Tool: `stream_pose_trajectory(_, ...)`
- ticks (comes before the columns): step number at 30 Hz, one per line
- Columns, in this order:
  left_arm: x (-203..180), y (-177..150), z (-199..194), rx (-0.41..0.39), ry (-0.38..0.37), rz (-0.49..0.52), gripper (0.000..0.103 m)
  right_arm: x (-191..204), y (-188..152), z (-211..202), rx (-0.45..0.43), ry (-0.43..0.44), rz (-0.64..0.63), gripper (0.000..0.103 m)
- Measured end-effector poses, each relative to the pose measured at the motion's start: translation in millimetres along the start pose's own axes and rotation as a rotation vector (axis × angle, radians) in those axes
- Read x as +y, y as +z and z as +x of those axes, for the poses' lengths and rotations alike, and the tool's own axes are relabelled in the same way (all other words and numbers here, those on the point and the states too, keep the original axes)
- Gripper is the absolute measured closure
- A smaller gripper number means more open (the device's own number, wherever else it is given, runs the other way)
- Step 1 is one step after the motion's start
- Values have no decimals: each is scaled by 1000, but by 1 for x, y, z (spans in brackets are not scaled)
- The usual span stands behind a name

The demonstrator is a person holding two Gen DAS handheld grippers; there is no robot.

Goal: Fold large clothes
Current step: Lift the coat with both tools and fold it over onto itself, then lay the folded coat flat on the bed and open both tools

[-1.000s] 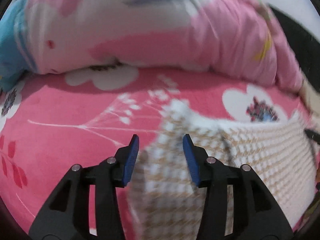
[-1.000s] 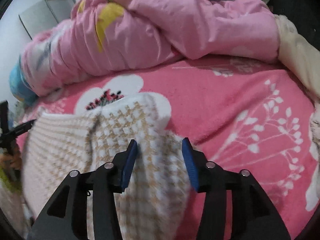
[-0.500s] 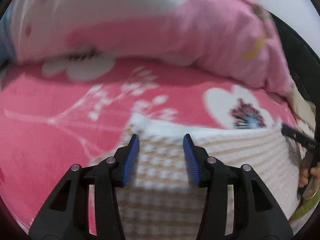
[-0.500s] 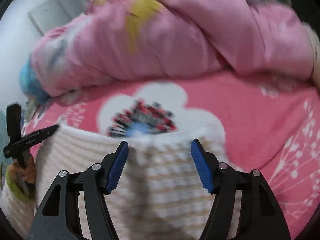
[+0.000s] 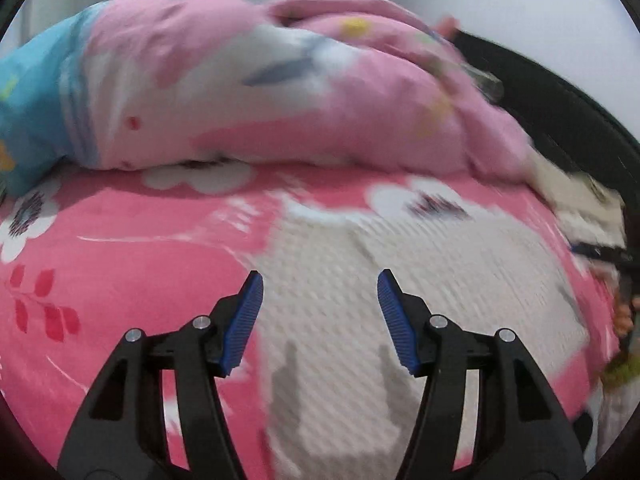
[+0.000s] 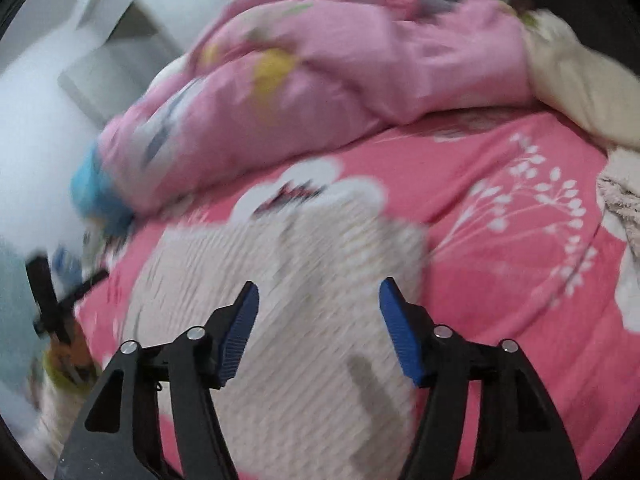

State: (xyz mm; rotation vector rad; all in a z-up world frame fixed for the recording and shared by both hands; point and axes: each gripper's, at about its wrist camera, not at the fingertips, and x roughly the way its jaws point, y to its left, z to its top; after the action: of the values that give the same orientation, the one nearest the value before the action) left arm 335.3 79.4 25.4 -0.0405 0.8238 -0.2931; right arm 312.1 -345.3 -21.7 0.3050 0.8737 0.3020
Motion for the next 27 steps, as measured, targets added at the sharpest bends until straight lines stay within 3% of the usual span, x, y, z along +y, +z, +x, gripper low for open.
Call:
stream_pose_trajectory(2, -17, -26, 10, 60, 2, 22, 46, 12, -30, 6, 20, -40, -53, 34)
stream_pose_trajectory(4, -13, -57, 36, 149, 95, 9, 44, 0, -53, 32, 95, -130, -53, 33)
stream_pose_trajectory(5, -8, -67, 45, 177, 118, -2, 44, -8, -60, 39, 110, -129, -45, 33)
stream_pose_trajectory(7, 3, -77, 46, 153, 142, -34, 33, -11, -62, 35, 98, -132, -14, 33)
stream_pose_trajectory(10, -10, -71, 12, 69, 217, 2, 37, 27, -57, 8, 48, -225, -84, 33)
stream_pose_trajectory(13, -47, -64, -14, -28, 136, 81, 37, 76, -60, -1, -12, -158, -173, 33)
stream_pose_trajectory(16, -83, -51, 1, -45, 74, 132, 37, 107, -58, 29, -21, -179, -214, 33)
stream_pose_trajectory(18, -90, -46, 27, -10, 57, 104, 37, 108, -54, 66, 8, -241, -203, 32)
stream_pose_trajectory(21, -86, -54, 91, 126, 174, 90, 33, 94, -59, 108, 78, -263, -178, 23)
stream_pose_trajectory(24, -98, -61, 86, 88, 211, 156, 33, 106, -59, 85, 90, -288, -204, 24)
stream_pose_trajectory(27, -96, -69, 48, 72, 136, 133, 37, 117, -75, 44, 40, -243, -205, 24)
